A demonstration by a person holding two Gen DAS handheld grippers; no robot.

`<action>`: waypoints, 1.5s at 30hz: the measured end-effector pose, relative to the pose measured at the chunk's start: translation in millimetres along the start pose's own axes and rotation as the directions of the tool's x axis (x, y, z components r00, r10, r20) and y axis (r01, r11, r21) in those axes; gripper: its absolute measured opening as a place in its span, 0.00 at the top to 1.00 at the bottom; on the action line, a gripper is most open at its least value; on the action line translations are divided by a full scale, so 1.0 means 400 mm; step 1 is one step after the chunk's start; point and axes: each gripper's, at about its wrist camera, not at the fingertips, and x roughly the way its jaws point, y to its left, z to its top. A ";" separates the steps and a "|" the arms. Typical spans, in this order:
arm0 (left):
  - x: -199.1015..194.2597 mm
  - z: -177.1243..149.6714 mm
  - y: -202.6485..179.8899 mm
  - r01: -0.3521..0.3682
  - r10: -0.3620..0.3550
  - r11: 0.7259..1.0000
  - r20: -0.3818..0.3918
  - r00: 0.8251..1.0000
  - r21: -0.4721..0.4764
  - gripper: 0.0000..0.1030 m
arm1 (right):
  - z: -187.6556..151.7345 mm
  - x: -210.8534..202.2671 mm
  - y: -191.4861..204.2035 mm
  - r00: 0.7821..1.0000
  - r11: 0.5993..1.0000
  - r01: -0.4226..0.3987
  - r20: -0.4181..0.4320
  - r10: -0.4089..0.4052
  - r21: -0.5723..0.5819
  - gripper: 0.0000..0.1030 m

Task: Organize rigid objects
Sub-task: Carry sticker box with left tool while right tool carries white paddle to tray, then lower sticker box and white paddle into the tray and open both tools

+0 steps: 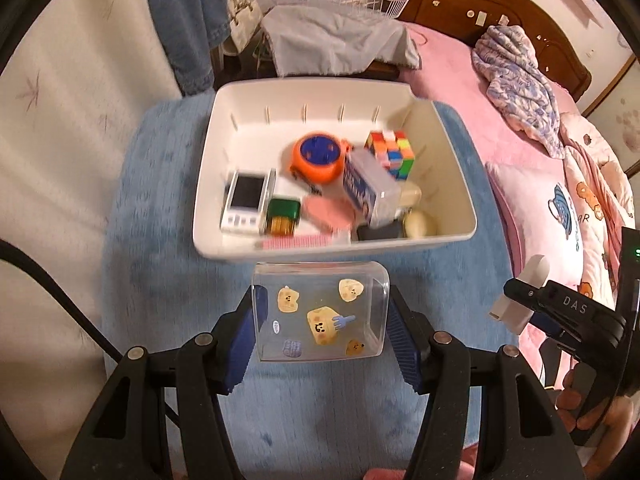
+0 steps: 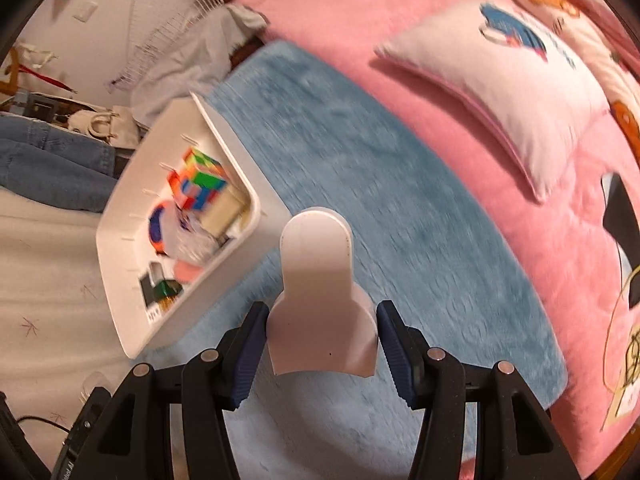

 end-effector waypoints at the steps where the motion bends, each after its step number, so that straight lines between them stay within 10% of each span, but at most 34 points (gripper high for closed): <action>1: 0.000 0.010 0.000 0.000 0.000 1.000 0.011 1.000 0.005 0.39 | 0.005 -0.001 0.011 1.000 1.000 -0.001 0.017 0.001 -0.010 0.46; 17: 0.068 0.134 0.042 0.064 -0.066 0.998 0.182 0.981 0.015 0.39 | 0.048 0.015 0.167 0.963 0.971 -0.024 0.256 0.086 -0.236 0.46; 37: 0.118 0.181 0.099 0.062 -0.049 0.998 0.477 0.878 -0.012 0.38 | 0.063 0.071 0.283 0.878 0.858 0.025 0.422 0.226 -0.513 0.45; 45: 0.129 0.189 0.083 0.047 -0.050 0.999 0.448 0.892 0.017 0.38 | 0.064 0.076 0.296 0.883 0.842 0.037 0.412 0.225 -0.538 0.45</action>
